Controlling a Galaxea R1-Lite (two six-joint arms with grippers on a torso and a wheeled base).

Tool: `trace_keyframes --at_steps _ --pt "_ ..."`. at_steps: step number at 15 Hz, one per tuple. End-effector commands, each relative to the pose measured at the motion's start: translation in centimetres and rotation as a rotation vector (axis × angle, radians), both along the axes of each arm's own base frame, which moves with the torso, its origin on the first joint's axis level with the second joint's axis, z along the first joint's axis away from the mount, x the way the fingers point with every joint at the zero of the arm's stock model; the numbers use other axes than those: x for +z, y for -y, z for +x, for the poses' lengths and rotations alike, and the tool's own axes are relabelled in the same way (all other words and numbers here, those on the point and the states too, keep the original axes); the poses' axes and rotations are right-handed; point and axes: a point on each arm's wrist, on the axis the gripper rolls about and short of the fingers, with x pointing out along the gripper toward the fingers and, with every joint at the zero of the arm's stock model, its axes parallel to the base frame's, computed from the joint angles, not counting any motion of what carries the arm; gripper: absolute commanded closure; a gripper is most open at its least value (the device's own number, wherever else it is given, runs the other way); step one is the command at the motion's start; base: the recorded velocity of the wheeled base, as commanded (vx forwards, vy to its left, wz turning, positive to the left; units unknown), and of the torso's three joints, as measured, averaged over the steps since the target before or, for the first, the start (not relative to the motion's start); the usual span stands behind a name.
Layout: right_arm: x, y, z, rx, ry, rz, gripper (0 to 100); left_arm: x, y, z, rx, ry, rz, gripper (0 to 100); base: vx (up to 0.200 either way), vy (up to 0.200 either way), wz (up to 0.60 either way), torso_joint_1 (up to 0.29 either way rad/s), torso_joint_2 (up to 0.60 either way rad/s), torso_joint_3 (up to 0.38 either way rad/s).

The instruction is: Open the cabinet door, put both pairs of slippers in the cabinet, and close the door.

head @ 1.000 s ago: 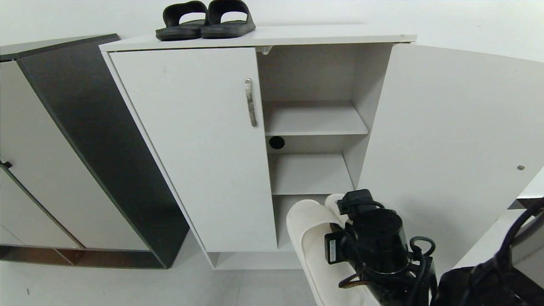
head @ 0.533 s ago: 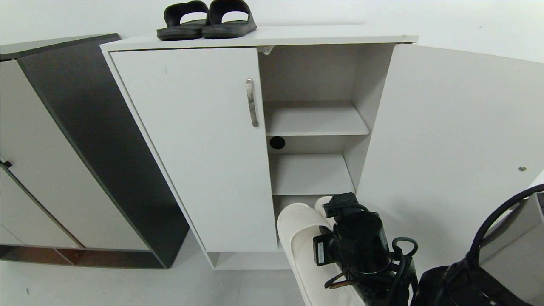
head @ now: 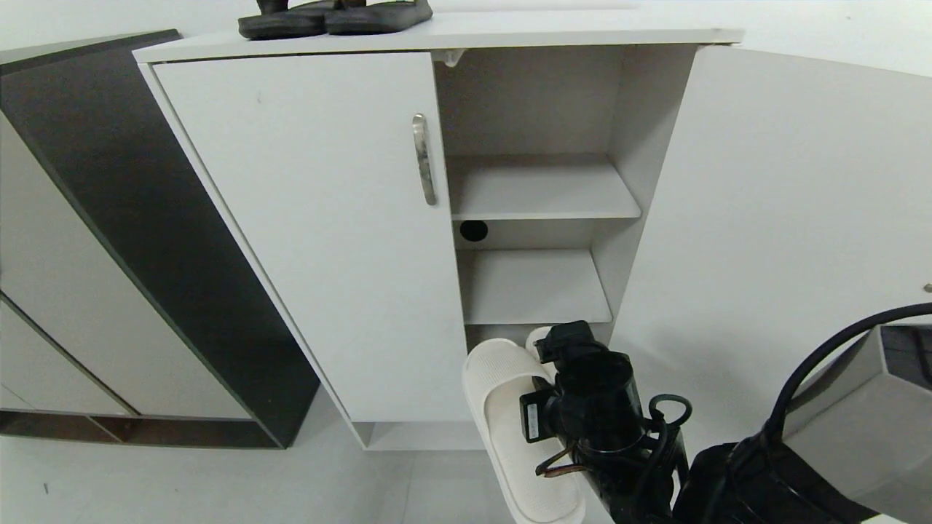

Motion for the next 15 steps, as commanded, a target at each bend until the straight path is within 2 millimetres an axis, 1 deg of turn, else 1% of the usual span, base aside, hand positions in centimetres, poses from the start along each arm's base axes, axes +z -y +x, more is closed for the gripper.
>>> trace_keyframes --at_steps 1,4,6,8,9,12,14,15 --pt "-0.7 0.0 0.1 -0.009 -0.009 -0.015 100 0.0 0.0 0.0 0.000 -0.002 0.000 100 0.000 0.000 0.00 -0.002 0.00 -0.193" --pt "-0.3 -0.5 0.2 -0.048 0.054 0.014 100 0.0 0.0 0.0 0.000 -0.003 0.000 100 0.000 0.000 0.00 0.002 0.00 -0.204" --pt "-0.5 -0.7 0.4 -0.049 0.099 0.010 100 0.0 0.0 0.0 0.000 -0.002 0.000 100 0.000 0.000 0.00 0.002 0.00 -0.198" --pt "-0.6 -1.2 0.4 -0.090 0.160 -0.001 100 0.0 0.0 0.0 0.000 -0.002 0.000 100 0.000 0.000 0.00 0.005 0.00 -0.198" --pt "-0.7 -1.4 0.7 -0.101 0.221 -0.006 100 0.0 0.0 0.0 0.000 -0.002 0.002 100 0.000 0.000 0.00 0.002 0.00 -0.198" --pt "-2.1 -1.1 2.5 -0.144 0.303 -0.027 100 0.0 0.0 0.0 0.002 -0.003 0.000 100 0.000 0.000 0.00 0.005 0.00 -0.088" --pt "-2.0 -1.4 2.9 -0.163 0.316 -0.014 100 0.0 0.0 0.0 0.002 -0.002 0.000 100 0.000 0.000 0.00 0.000 0.00 0.000" --pt "-1.6 -1.2 3.4 -0.195 0.326 -0.001 100 0.0 0.0 0.0 0.002 -0.003 0.000 100 0.000 0.000 0.00 0.000 0.00 0.000"
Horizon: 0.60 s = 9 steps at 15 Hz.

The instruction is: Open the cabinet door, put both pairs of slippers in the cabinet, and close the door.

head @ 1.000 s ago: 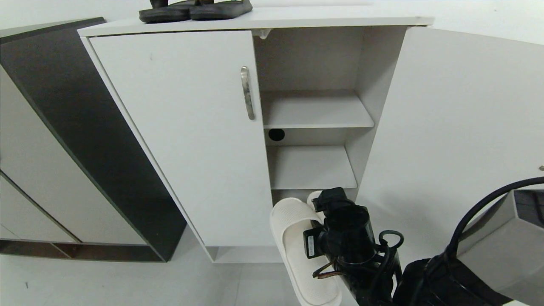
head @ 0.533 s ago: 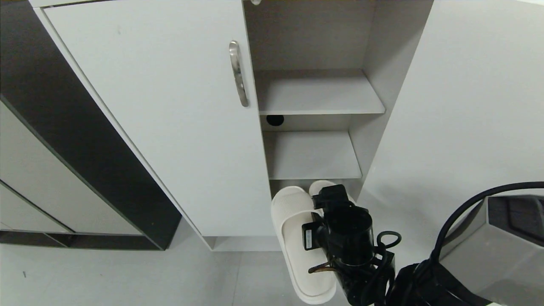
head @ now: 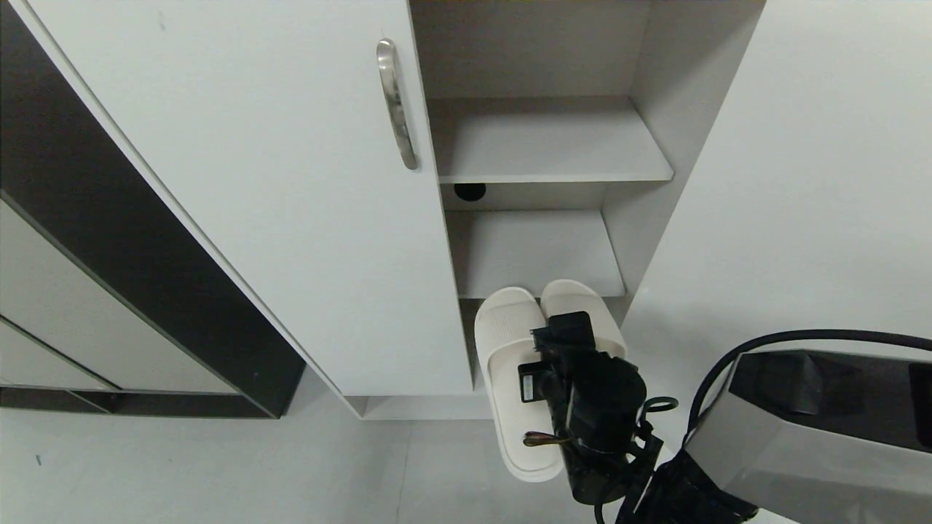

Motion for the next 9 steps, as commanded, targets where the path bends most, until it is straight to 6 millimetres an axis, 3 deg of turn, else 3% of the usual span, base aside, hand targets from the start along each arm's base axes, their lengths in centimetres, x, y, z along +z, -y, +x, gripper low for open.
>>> trace_keyframes --at_steps 1,9 --pt "-0.37 0.10 0.96 -0.040 0.002 0.003 100 -0.01 0.00 0.01 0.000 -0.002 0.000 100 0.000 0.000 0.00 0.000 0.00 0.000" --pt "-1.03 0.55 1.80 -0.071 -0.008 0.001 100 -0.01 0.00 0.01 0.000 -0.002 -0.003 100 0.000 0.000 0.00 0.000 0.00 0.000"
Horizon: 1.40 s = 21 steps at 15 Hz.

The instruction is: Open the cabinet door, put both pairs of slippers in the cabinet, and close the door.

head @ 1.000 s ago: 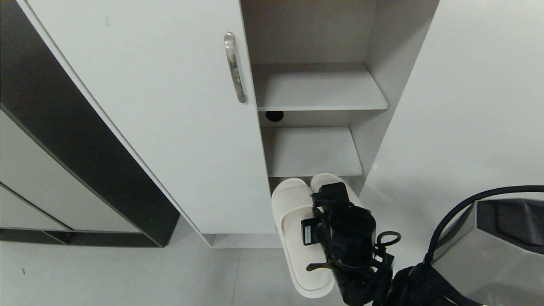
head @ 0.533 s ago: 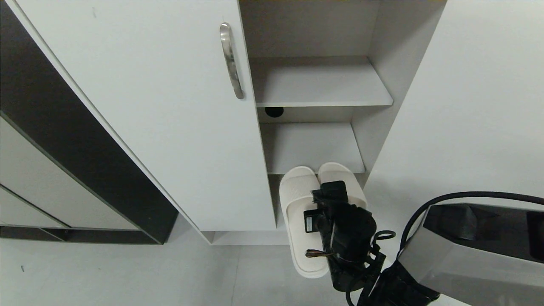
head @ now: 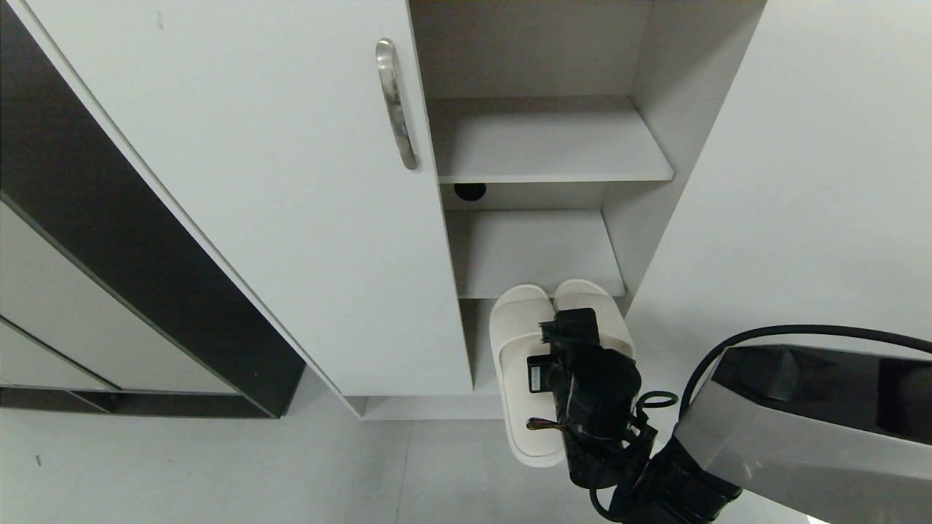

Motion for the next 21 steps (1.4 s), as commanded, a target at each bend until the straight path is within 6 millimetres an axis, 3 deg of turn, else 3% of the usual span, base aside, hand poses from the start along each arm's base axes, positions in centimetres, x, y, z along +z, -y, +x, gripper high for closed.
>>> trace_keyframes --at_steps 1,7,14,16,18,21 --pt "-0.2 0.1 0.0 0.000 -0.003 -0.004 100 0.0 0.0 0.0 0.000 -0.002 -0.001 100 0.000 0.000 0.00 0.000 0.00 0.000" --pt "-0.1 0.1 0.1 0.002 0.000 -0.001 100 0.0 0.0 0.0 -0.001 0.000 -0.002 100 0.000 0.000 0.00 0.000 0.00 0.000" --pt "-0.1 0.2 0.2 0.003 0.001 0.000 100 0.0 0.0 0.0 -0.001 0.000 -0.004 100 0.200 0.000 0.00 0.002 0.00 0.000" --pt "0.0 0.6 -0.3 0.061 0.005 -0.006 100 0.0 0.0 0.0 -0.001 0.000 -0.004 100 0.000 0.000 0.00 0.000 0.00 0.000" --pt "0.3 0.3 0.4 0.058 0.018 0.008 100 0.0 0.0 0.0 -0.001 -0.001 -0.005 100 0.000 0.000 0.00 0.000 0.00 0.000" --pt "1.1 -0.3 2.9 0.024 0.044 0.034 100 0.0 0.0 0.0 -0.001 -0.001 -0.008 100 0.000 0.000 0.00 0.000 0.00 0.000"
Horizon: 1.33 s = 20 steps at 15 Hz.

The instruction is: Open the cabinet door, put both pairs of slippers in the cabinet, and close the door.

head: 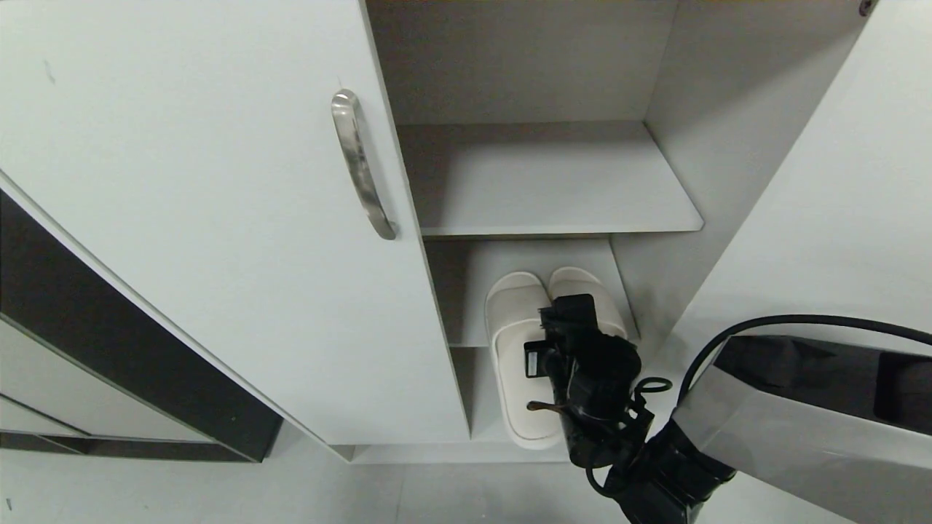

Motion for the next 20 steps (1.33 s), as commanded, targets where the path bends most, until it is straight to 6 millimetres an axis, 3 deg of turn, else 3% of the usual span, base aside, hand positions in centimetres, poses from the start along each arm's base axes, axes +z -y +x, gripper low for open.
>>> trace_keyframes --at_steps 1,4,12,20 --pt "0.2 -0.4 1.9 -0.025 0.006 0.007 100 0.0 0.0 0.0 0.000 -0.002 0.000 100 0.000 0.000 0.00 0.000 0.00 0.000" --pt "0.6 -1.2 3.9 -0.043 0.020 0.023 100 0.0 0.0 0.0 0.000 -0.002 0.000 100 0.000 0.000 0.00 0.000 0.00 0.000" --pt "3.6 -0.6 9.1 -0.116 0.008 0.089 100 0.0 0.0 0.0 0.001 -0.002 -0.002 100 0.000 0.000 0.00 0.000 0.00 0.000" --pt "5.1 -1.2 10.8 -0.116 0.004 0.079 100 0.0 0.0 0.0 0.001 -0.002 -0.005 100 0.000 0.000 0.00 0.000 0.00 0.000"
